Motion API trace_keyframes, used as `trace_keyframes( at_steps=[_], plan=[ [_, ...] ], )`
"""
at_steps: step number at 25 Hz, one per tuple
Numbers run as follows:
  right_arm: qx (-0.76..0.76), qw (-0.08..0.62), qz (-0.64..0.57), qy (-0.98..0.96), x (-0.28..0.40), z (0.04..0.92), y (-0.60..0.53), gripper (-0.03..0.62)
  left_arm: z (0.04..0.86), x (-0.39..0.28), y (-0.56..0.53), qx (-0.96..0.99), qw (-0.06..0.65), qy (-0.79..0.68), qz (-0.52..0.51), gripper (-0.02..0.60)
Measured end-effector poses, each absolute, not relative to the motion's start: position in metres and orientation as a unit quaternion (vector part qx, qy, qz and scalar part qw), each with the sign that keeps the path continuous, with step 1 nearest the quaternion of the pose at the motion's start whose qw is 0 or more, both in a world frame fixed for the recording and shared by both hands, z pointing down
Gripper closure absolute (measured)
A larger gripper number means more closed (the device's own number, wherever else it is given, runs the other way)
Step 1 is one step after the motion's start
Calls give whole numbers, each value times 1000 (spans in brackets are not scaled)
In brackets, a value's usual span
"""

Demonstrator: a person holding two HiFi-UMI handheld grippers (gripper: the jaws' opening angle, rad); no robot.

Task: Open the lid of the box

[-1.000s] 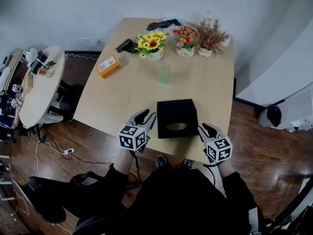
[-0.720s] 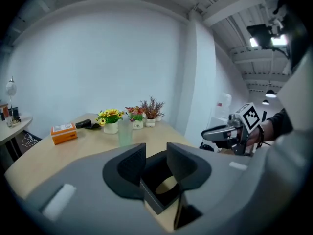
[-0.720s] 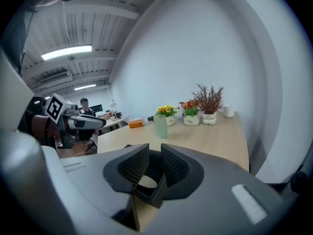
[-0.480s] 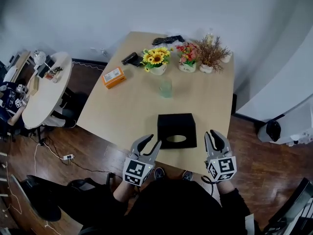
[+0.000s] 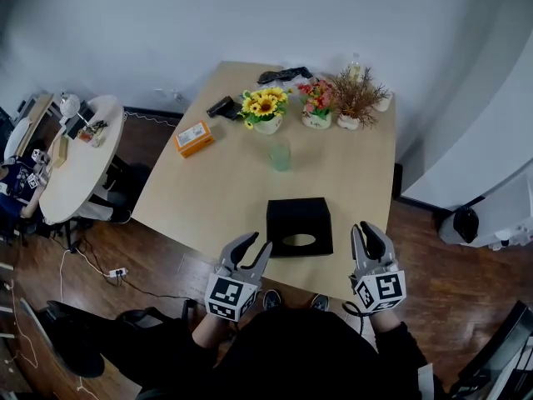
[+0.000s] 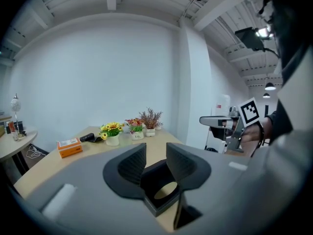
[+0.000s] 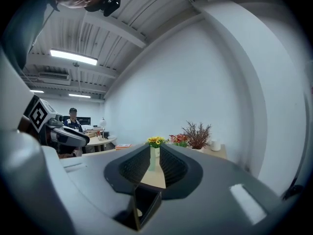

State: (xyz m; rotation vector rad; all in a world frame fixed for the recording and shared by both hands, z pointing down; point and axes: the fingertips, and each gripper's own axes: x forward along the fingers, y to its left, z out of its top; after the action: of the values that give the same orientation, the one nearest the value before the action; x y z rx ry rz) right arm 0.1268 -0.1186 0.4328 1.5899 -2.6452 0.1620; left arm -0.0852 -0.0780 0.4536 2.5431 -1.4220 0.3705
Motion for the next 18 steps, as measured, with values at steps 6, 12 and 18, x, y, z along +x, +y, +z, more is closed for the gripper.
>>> trace_keyframes(
  at_steps=[6, 12, 18],
  plan=[
    [502, 44, 48, -862, 122, 437, -117, 553, 456, -85, -78, 860, 100, -483, 130, 472],
    [498, 45, 48, -865, 118, 436, -113, 566, 458, -88, -78, 859, 96, -486, 131, 474],
    [494, 49, 50, -867, 119, 439, -111, 574, 459, -88, -76, 857, 103, -488, 129, 474]
  ],
)
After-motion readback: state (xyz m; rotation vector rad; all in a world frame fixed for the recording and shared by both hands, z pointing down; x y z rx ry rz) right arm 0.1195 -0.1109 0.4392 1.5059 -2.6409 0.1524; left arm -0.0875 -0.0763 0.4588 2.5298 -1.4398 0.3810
